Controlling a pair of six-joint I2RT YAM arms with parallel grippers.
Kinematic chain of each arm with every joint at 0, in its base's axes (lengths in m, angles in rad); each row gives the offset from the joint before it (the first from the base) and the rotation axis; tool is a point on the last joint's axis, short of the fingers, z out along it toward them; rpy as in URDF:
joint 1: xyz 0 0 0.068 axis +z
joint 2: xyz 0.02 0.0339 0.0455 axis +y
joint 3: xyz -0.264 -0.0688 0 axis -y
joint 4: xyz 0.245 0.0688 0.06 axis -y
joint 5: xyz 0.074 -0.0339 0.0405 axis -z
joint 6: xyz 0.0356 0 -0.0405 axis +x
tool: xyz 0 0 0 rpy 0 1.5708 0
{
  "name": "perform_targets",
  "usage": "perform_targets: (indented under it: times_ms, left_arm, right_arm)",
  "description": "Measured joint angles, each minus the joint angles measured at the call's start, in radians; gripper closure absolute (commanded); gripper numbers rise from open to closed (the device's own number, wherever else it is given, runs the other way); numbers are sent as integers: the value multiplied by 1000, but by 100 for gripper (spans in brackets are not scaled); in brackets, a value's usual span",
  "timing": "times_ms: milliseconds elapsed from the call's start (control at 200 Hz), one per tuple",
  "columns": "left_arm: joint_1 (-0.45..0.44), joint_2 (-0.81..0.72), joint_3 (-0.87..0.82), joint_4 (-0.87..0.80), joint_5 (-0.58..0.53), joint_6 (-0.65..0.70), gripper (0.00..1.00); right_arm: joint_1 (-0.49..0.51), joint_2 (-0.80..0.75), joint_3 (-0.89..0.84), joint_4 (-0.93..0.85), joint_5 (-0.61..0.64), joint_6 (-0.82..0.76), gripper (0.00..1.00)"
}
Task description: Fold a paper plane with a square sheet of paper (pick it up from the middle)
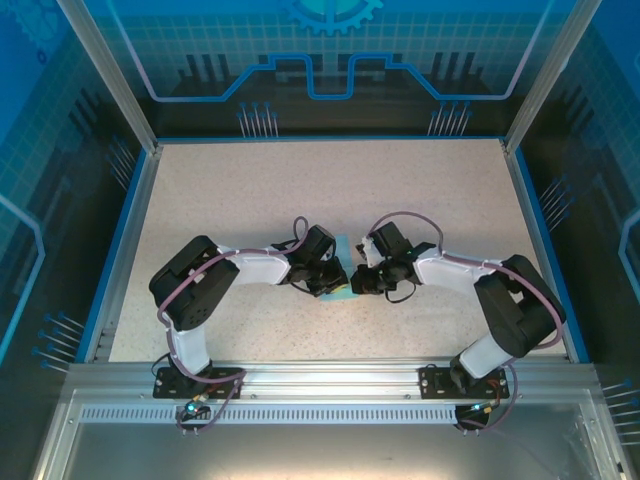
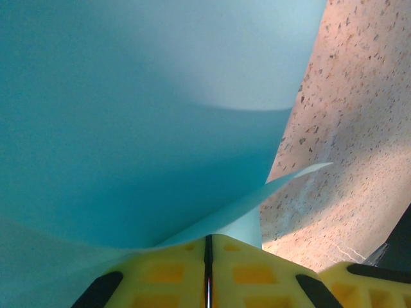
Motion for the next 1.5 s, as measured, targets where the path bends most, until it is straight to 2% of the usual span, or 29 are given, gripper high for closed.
perform_targets:
  times_ms: [195, 705, 1080, 1500]
  left_arm:
    - [0, 0, -1, 1, 0, 0, 92]
    - [0, 0, -5, 10, -6, -1, 92]
    - [0, 0, -5, 10, -6, -2, 92]
    - [0, 0, -14, 27, -6, -26, 90]
  right_arm:
    - [0, 46, 0, -2, 5, 0, 91]
    - [1, 51, 5, -34, 53, 0, 90]
    - [7, -31, 8, -25, 33, 0, 90]
    - [20, 68, 11, -4, 11, 0, 91]
